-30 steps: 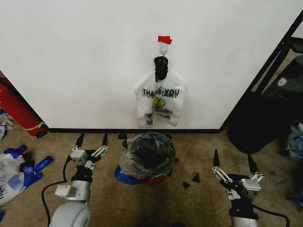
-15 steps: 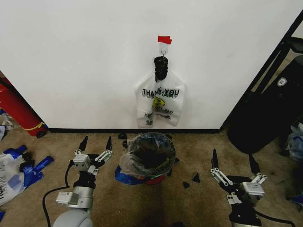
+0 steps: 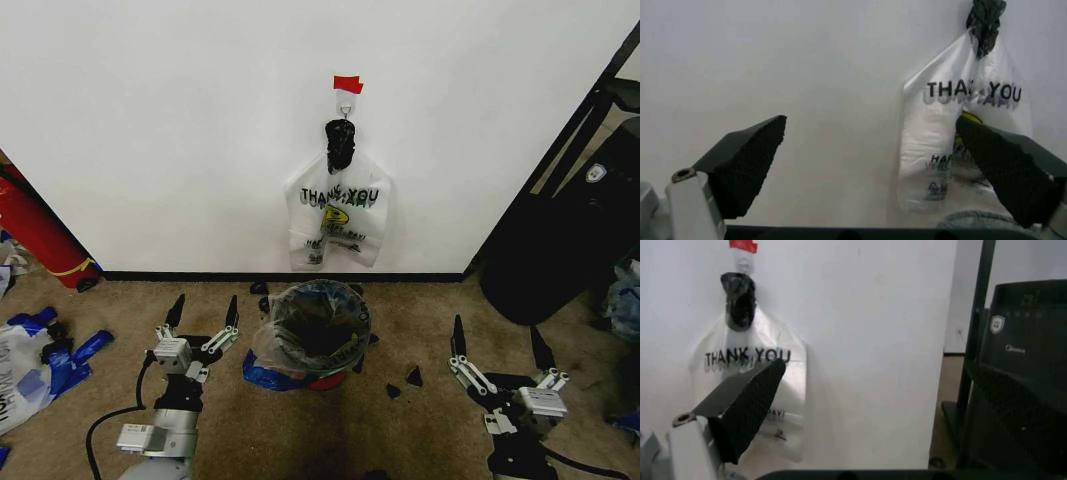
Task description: Pick up the garbage bag from the wall and place it over the trash bin.
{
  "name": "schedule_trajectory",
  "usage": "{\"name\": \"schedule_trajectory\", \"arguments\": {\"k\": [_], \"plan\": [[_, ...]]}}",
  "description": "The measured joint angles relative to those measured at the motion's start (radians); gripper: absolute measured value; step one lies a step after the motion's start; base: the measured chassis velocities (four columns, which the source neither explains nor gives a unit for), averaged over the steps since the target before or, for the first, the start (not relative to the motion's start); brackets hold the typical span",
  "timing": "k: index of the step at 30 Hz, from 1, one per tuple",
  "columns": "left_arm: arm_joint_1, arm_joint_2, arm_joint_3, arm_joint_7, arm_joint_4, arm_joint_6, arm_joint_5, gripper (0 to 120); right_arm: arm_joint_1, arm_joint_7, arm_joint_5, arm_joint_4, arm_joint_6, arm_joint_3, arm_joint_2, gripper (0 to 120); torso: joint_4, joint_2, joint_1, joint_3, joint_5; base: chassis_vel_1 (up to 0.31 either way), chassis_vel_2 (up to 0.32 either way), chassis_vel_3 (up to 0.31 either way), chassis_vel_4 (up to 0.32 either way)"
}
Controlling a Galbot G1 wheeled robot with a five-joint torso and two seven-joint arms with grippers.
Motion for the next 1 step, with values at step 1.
{"name": "schedule_trajectory", "arguments": {"k": [1], "plan": [[-0.001, -0.004, 0.0, 0.0, 0.0, 0.002, 0.004, 100, 0.007, 0.0, 0.008, -0.002, -0.003, 0.003, 0.0, 100, 0.0, 0.0, 0.0, 0.0, -0.0001, 0.0, 0.0, 0.0, 0.0]]}}
